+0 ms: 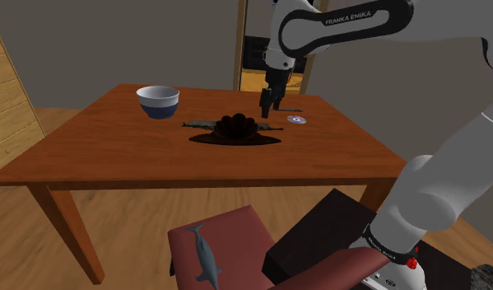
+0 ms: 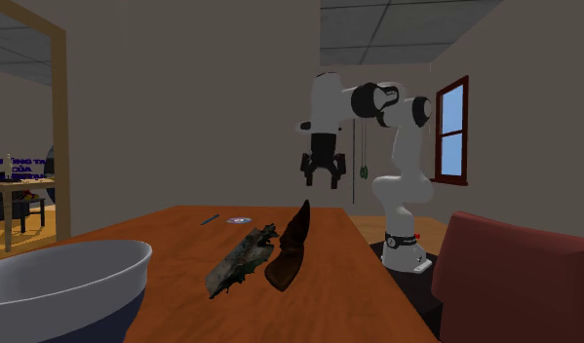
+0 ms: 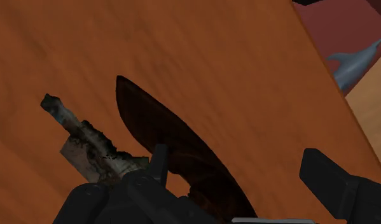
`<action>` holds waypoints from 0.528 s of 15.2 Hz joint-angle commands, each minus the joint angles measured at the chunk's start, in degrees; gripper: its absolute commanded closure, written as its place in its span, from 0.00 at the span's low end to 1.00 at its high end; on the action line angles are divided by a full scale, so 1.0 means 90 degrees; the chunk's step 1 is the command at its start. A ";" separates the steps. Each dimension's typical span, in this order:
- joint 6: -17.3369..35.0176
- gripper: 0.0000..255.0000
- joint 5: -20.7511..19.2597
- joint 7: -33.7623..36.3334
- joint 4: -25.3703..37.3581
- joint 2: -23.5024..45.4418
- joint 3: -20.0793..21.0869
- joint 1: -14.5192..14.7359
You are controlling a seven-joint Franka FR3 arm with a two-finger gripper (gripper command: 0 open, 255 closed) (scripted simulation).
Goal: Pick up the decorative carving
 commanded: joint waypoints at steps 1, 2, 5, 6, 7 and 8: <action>0.0185 0.00 -0.0097 -0.0125 0.0337 0.0440 0.0069 0.0062; 0.0255 0.00 -0.0148 -0.0172 0.0516 0.0651 0.0110 0.0095; 0.0427 0.00 -0.0320 -0.0300 0.1082 0.1278 0.0235 0.0197; 0.0472 0.00 -0.0384 -0.0339 0.1281 0.1486 0.0277 0.0232; 0.0511 0.00 -0.0451 -0.0377 0.1486 0.1694 0.0317 0.0270; 0.0544 0.00 -0.0521 -0.0414 0.1696 0.1903 0.0357 0.0309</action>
